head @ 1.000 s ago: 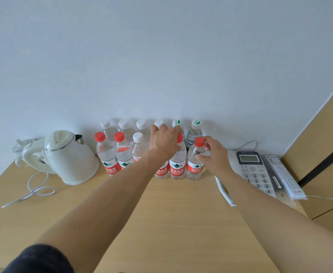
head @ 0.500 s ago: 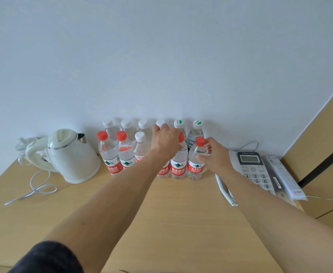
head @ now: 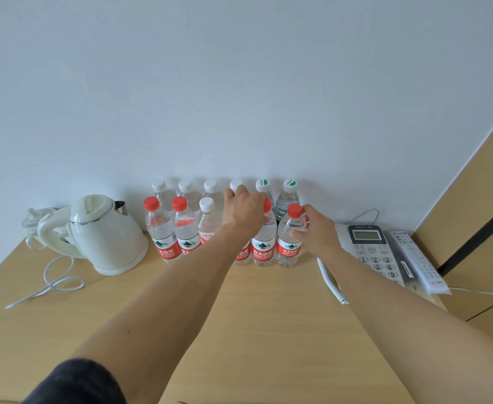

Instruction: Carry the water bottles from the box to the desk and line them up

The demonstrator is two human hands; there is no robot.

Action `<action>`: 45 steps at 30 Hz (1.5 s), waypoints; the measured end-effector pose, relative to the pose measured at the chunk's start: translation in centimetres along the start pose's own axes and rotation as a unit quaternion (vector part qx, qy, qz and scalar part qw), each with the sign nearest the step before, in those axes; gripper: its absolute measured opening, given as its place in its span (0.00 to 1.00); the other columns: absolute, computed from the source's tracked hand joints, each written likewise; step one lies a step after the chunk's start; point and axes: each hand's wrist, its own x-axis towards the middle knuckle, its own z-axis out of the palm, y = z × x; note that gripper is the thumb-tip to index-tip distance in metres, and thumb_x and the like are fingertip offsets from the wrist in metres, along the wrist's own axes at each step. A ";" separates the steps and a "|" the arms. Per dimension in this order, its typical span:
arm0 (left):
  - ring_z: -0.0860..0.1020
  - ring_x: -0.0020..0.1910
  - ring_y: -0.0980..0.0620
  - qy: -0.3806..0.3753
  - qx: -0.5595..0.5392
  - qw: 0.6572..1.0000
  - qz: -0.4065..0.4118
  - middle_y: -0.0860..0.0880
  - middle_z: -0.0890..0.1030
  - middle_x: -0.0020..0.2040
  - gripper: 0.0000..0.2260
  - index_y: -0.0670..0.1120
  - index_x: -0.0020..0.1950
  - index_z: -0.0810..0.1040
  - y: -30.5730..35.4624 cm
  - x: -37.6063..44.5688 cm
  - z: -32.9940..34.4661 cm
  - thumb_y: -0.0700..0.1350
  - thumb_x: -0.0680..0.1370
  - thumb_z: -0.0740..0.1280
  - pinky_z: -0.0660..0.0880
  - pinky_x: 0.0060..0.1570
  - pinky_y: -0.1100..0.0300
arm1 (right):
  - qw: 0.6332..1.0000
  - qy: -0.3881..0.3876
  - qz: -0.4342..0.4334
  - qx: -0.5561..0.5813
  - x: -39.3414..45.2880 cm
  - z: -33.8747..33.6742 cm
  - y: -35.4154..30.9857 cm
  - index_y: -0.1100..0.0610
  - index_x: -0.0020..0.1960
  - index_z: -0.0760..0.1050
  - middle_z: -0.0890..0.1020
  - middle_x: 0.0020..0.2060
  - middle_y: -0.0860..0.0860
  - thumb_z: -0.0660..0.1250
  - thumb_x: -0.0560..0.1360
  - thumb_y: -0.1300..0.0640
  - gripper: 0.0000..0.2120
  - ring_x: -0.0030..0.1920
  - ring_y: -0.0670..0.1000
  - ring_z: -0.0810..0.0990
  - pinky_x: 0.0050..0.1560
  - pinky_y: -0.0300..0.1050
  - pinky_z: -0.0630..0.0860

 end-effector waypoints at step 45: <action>0.66 0.73 0.46 -0.075 0.015 0.970 0.231 0.48 0.72 0.72 0.21 0.51 0.74 0.69 17.9 -1.8 -4.1 0.55 0.83 0.54 0.58 0.71 0.44 | 0.933 0.054 0.240 -0.263 -12.7 -14.6 3.9 0.47 0.75 0.65 0.74 0.68 0.55 0.54 0.81 0.41 0.24 0.67 0.60 0.73 0.62 0.54 0.72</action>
